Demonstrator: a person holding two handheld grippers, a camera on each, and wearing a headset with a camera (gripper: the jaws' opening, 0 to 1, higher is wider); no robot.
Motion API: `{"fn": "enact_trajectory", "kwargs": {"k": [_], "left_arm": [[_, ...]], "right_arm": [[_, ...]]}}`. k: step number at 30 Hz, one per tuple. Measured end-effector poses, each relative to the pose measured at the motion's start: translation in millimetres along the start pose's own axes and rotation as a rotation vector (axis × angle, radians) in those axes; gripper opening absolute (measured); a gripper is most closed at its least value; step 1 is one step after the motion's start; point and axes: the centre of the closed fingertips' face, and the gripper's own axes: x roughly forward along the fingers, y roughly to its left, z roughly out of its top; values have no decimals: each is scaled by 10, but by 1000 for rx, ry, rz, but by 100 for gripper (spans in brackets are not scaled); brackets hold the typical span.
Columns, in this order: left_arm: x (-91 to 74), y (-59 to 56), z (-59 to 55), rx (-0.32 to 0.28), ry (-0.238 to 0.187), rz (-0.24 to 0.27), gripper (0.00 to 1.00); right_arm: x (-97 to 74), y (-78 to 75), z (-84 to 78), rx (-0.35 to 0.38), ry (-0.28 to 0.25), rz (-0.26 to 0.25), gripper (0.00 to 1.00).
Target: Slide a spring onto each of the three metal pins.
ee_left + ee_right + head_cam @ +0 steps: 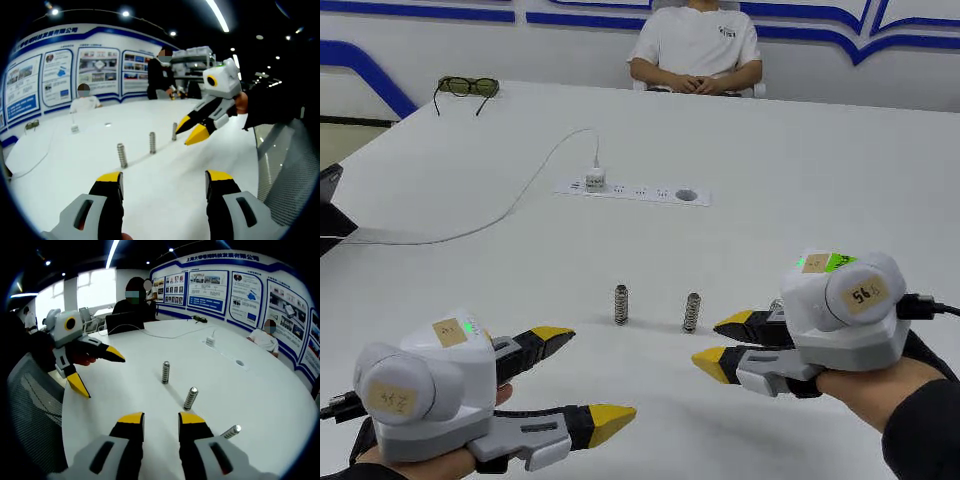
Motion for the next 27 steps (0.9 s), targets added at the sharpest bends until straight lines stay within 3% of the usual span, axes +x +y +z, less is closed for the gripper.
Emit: {"fn": "enact_trajectory", "kwargs": {"k": [17, 27], "left_arm": [[-4, -9, -2, -3, 2, -1, 69], [-2, -2, -13, -8, 3, 0, 69]], "right_arm": [[-279, -154, -172, 27, -7, -51, 35], [-451, -320, -305, 32, -12, -86, 39]]}}
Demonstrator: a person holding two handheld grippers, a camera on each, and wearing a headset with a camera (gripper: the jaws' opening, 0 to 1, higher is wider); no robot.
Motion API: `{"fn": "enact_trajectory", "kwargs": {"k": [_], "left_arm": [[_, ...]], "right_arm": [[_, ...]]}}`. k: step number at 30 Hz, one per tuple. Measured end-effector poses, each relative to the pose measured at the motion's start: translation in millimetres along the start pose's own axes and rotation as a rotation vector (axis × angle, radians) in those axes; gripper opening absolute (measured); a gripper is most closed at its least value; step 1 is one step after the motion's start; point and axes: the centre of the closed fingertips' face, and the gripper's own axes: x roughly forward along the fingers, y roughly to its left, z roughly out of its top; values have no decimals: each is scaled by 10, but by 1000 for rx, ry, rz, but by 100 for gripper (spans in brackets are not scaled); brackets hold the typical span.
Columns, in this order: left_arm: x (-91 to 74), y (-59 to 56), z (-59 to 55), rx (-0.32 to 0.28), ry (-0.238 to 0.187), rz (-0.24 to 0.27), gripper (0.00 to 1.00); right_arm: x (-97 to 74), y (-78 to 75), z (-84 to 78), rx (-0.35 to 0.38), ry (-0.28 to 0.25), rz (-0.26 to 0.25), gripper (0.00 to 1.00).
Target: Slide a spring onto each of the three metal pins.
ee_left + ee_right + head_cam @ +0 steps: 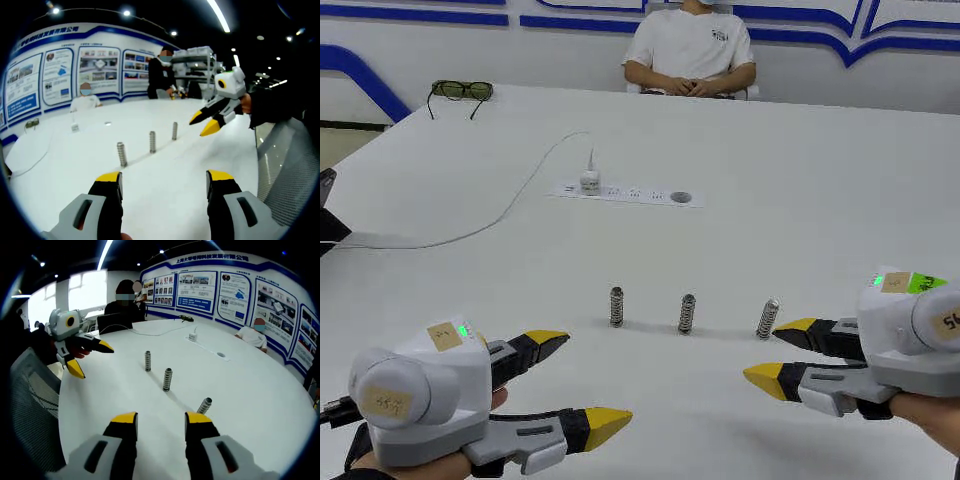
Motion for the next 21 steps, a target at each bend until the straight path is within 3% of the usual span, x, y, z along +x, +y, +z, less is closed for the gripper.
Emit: {"fn": "enact_trajectory", "kwargs": {"k": [6, 21], "left_arm": [[1, 11, -12, -3, 2, 2, 69], [0, 45, -39, -12, 5, 12, 70]], "right_arm": [[-71, -98, -36, 20, -10, -21, 41], [-185, -176, -172, 50, -22, -34, 46]]}}
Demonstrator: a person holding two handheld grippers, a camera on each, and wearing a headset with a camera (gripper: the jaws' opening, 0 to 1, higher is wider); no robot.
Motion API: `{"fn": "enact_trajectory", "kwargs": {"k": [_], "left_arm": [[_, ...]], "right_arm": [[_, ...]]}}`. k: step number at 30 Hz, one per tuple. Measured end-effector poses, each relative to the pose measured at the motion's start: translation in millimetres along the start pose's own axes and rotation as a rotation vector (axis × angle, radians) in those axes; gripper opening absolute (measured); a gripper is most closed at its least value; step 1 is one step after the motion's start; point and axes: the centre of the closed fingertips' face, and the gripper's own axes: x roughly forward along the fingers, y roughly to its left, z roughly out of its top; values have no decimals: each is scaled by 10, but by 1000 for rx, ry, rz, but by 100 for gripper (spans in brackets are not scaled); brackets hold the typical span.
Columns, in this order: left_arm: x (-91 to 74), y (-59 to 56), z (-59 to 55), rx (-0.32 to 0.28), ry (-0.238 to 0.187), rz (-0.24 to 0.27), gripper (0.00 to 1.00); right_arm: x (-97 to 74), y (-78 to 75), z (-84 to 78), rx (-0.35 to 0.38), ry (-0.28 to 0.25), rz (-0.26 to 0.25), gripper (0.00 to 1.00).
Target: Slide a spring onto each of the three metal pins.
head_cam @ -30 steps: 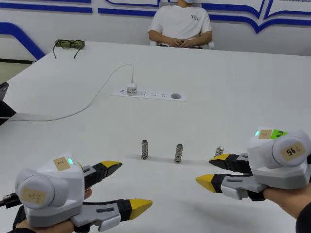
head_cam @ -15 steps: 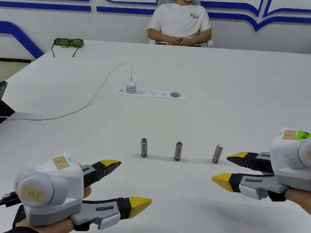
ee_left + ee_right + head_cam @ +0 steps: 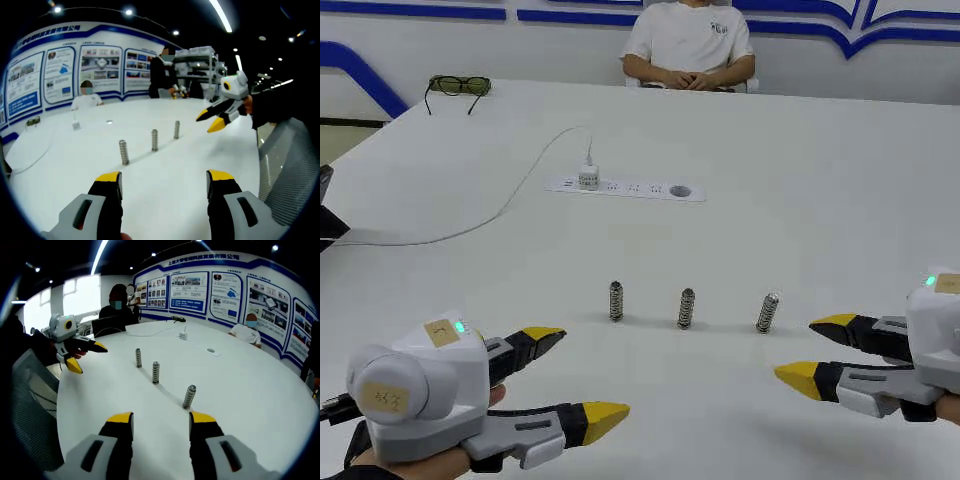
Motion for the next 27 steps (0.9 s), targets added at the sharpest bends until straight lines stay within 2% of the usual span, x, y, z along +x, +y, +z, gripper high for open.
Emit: {"fn": "enact_trajectory", "kwargs": {"k": [12, 27], "left_arm": [[-1, 12, -19, -5, 4, 2, 70], [-13, 17, -41, -13, 11, 9, 72]], "right_arm": [[-86, -19, -57, 15, -5, -14, 48], [-74, 30, -90, 23, -4, -3, 50]]}}
